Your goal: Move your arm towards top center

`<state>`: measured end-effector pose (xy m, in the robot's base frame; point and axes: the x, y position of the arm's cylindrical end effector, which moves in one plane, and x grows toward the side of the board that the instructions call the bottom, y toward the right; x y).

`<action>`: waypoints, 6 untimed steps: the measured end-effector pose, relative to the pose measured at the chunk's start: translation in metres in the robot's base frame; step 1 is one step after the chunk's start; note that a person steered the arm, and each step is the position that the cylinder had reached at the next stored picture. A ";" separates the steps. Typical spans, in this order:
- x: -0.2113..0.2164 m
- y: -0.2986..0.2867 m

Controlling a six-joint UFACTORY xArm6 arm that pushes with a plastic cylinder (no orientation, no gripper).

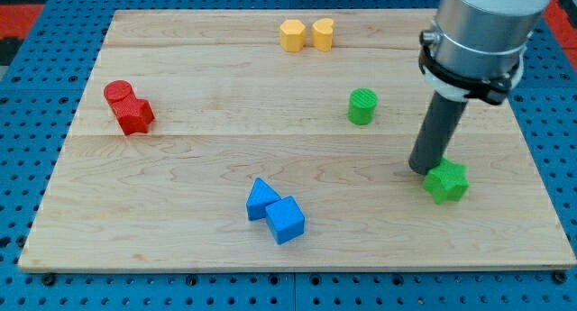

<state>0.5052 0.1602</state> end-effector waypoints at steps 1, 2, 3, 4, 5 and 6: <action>0.020 0.011; 0.029 0.013; 0.027 0.012; -0.007 -0.004; -0.050 -0.007; -0.095 -0.007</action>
